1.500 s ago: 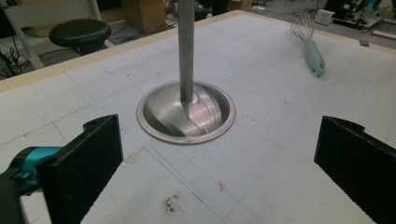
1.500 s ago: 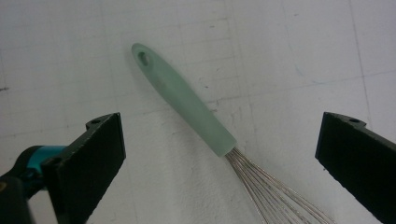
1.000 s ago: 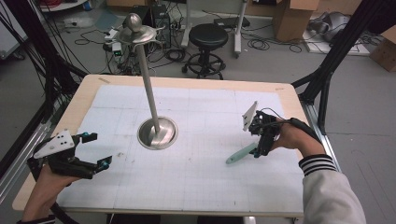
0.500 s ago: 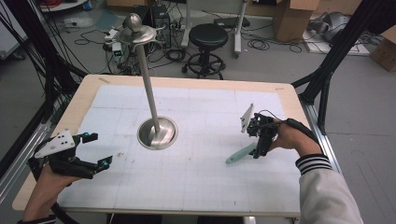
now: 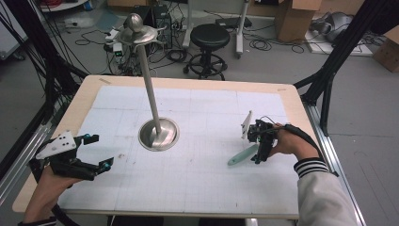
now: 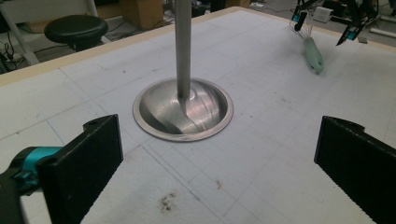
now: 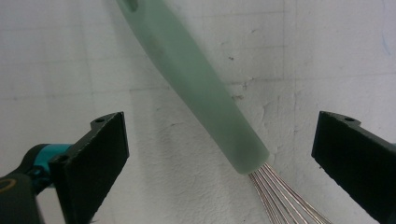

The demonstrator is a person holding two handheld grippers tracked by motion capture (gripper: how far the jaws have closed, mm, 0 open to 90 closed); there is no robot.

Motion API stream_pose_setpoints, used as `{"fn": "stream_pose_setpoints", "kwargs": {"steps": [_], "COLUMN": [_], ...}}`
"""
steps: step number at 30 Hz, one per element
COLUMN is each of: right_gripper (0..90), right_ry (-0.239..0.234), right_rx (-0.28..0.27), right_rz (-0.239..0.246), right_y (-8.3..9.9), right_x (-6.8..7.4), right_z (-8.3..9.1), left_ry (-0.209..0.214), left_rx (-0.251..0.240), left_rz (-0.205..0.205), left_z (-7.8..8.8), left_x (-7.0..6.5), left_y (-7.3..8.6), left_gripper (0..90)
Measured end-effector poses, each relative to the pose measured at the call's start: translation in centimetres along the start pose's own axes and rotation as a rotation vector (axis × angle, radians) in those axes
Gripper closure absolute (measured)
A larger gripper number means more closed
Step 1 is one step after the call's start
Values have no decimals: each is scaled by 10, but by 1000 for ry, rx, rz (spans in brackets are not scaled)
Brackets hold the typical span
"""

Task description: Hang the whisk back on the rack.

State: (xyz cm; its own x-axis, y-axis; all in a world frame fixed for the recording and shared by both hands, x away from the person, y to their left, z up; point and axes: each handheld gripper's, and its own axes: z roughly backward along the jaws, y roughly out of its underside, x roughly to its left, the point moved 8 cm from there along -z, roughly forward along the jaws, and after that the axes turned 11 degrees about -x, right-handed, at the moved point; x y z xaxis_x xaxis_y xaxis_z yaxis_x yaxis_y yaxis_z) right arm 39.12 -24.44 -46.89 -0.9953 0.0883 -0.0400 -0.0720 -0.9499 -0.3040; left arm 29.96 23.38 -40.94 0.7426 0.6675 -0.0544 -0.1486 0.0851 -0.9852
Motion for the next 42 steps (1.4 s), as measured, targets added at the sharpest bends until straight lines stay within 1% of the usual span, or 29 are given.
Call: {"fn": "stream_pose_setpoints", "kwargs": {"steps": [1,3,7,9,10,11,12,13,18,19,22,23,24,26,28,30,31,32,33,34,37,42], "right_gripper": [27,27,48,60,100,189,200,203,241,269,292,323,323,355,391,420,445,445,473,479,498,519], "right_ry": [16,23,1,-1,-5,-17,-23,-18,-22,-26,-30,-31,-31,-20,-22,-14,-17,-17,-4,-5,1,1], "right_rx": [7,11,31,27,23,23,35,47,43,41,42,52,52,59,53,57,59,59,55,60,67,72], "right_rz": [1,3,3,5,1,-2,-6,-16,-10,-6,4,9,9,12,16,4,5,5,17,17,40,48], "right_y": [1,2,5,5,5,5,7,9,8,7,7,7,7,7,7,8,8,8,8,9,9,9], "right_x": [-2,-3,-2,-3,-3,-2,-2,-2,-2,-2,-2,-1,-1,-2,-3,-3,-3,-3,-5,-5,-4,-4], "right_z": [-3,-4,-10,-11,-12,-12,-13,-15,-15,-15,-16,-18,-18,-19,-18,-17,-17,-17,-16,-16,-16,-16], "left_ry": [1,0,1,3,3,3,4,6,8,9,9,10,10,10,9,7,8,8,9,10,10,9], "left_rx": [1,2,5,6,5,6,7,7,10,12,14,13,13,11,12,11,13,14,14,16,17,11], "left_rz": [-1,-2,-1,0,1,-1,-5,-5,-4,-7,-6,-6,-7,-4,-3,-1,-2,-4,-5,-6,-6,-2], "left_z": [0,0,0,-1,-1,-1,-1,-1,-2,-2,-2,-1,-1,-1,-1,-1,-1,-1,-2,-1,-1,-1], "left_x": [0,0,0,-1,-1,0,0,-1,-1,-1,-1,-2,-2,-2,-2,-1,-1,-1,-1,-2,-2,-2], "left_y": [0,0,1,1,1,1,1,1,2,2,2,2,2,1,2,2,2,2,2,2,2,1], "left_gripper": [17,17,17,17,17,17,17,17,17,17,17,17,17,17,17,17,17,17,17,17,17,17]}}
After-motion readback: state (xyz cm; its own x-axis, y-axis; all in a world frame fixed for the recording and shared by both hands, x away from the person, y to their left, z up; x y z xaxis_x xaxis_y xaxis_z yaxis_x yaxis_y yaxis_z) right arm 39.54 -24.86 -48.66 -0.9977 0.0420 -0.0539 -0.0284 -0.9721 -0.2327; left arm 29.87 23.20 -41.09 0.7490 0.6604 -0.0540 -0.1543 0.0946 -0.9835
